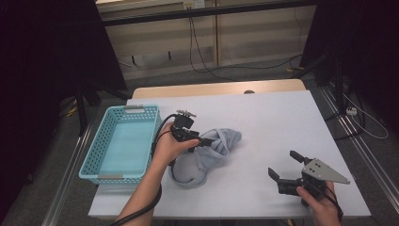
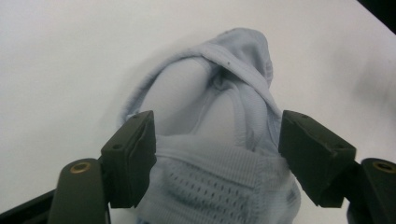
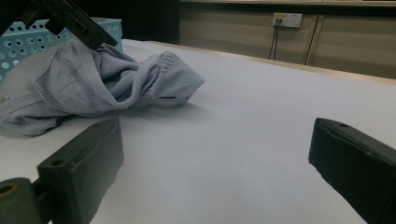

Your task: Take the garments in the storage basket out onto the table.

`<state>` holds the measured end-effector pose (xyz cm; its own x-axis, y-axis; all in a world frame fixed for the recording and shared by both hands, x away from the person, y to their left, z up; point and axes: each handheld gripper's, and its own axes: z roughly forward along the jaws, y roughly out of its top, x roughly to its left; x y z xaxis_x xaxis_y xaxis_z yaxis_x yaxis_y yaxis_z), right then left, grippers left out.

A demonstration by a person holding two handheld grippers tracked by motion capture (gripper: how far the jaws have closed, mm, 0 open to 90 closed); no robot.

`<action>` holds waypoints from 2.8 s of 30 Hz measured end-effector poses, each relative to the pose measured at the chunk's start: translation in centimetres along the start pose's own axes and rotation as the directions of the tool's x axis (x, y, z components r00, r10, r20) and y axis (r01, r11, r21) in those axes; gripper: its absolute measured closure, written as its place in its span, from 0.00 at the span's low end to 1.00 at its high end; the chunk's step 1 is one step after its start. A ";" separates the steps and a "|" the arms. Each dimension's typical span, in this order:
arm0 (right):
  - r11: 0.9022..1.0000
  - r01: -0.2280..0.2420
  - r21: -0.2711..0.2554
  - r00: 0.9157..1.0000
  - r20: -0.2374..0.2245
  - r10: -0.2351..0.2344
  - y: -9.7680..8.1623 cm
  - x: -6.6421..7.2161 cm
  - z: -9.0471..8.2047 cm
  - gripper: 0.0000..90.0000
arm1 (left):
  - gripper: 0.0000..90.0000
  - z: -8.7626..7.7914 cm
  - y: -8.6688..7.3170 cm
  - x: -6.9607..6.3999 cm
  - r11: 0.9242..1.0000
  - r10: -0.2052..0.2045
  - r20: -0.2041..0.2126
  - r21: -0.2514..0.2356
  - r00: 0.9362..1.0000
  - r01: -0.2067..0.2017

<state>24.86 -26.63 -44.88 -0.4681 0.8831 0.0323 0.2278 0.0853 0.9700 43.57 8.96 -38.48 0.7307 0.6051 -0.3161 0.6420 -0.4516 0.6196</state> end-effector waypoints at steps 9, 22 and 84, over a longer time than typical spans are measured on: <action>1.000 0.027 0.016 1.000 -0.008 -0.027 0.1 0.5 0.5 0.03 | 0.25 -1.6 -0.6 0.3 1.000 0.000 -0.038 -0.031 0.999 -0.001; 0.995 0.057 0.076 0.998 -0.029 -0.055 0.5 2.3 2.0 0.02 | 0.20 -2.9 -2.4 0.2 0.992 -0.037 -0.054 -0.125 0.998 0.030; 0.961 0.138 0.242 0.942 -0.333 -0.051 2.8 7.7 13.2 0.75 | 0.13 -3.2 -3.2 1.0 0.991 -0.009 -0.089 -0.131 0.996 -0.003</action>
<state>33.15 -13.50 -45.12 -0.7367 0.6735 0.0610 0.3608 0.3151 0.8778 41.54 13.07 -38.49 0.7014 0.6653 -0.2560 0.6037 -0.3633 0.7096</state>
